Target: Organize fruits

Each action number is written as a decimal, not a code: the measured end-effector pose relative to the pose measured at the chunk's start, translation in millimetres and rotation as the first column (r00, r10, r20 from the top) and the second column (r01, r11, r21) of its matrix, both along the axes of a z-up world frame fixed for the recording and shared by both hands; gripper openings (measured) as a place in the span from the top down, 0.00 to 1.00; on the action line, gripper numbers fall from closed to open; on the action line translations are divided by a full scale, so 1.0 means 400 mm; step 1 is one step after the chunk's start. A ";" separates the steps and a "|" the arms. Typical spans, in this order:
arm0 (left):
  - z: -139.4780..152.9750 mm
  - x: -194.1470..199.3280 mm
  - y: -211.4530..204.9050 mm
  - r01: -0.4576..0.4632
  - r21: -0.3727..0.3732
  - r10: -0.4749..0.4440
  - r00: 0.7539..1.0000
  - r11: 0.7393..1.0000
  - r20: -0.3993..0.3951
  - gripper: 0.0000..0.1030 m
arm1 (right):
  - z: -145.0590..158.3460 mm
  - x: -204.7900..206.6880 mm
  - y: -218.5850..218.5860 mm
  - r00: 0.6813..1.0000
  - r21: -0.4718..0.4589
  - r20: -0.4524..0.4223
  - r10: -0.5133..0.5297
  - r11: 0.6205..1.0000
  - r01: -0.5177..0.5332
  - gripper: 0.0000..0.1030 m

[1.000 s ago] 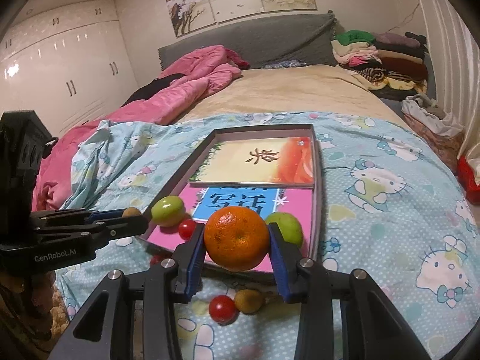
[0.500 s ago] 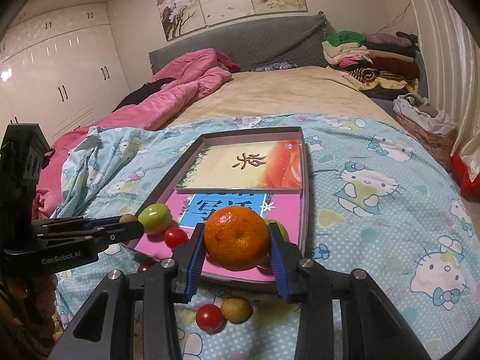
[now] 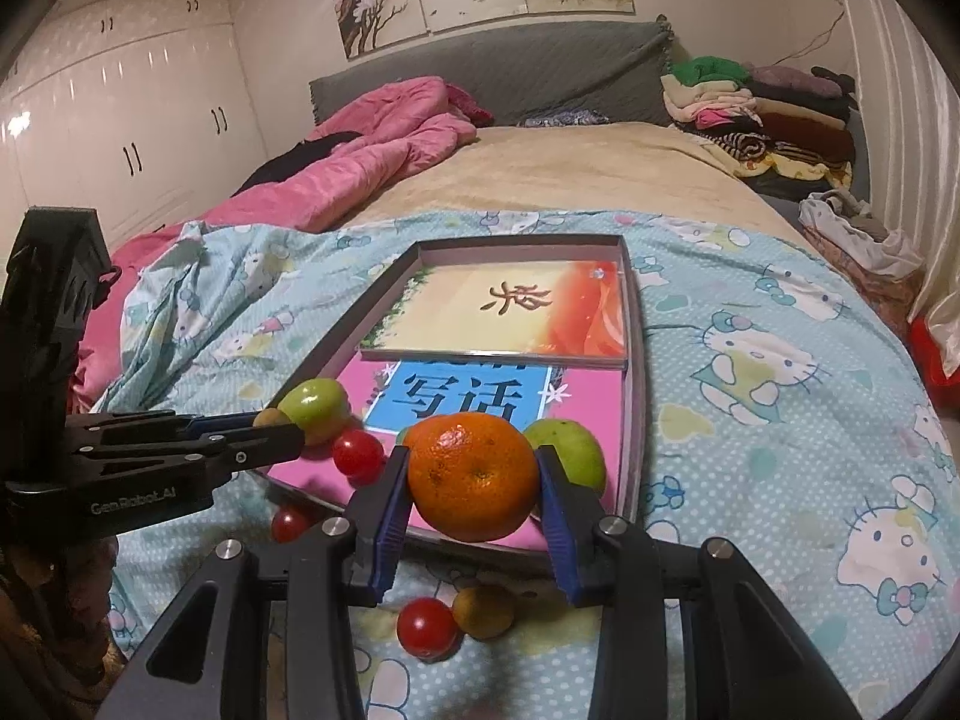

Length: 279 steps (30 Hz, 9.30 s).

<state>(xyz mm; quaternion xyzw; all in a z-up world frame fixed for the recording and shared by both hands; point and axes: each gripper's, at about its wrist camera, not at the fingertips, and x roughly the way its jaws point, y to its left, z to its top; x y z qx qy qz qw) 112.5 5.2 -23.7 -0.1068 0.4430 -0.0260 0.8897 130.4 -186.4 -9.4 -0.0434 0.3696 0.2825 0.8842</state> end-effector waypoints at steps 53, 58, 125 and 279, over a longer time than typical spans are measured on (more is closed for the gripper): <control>-0.050 0.037 0.007 -0.006 0.018 0.007 1.000 1.000 -0.012 0.76 | -0.079 0.033 0.097 0.998 -0.127 -0.007 0.063 0.990 -0.064 0.61; -0.058 0.042 0.005 -0.004 0.022 0.005 1.000 1.000 -0.029 0.76 | -0.081 0.034 0.095 0.998 -0.118 -0.019 0.058 0.991 -0.059 0.61; -0.005 0.018 -0.004 -0.010 0.027 0.009 0.998 1.000 0.061 0.43 | -0.015 0.032 0.049 0.998 -0.028 0.056 -0.004 1.000 0.006 0.38; -0.093 -0.053 0.006 0.064 -0.043 -0.070 0.981 0.997 -0.180 0.58 | -0.138 -0.072 0.028 0.938 -0.126 -0.340 -0.070 0.992 0.028 0.64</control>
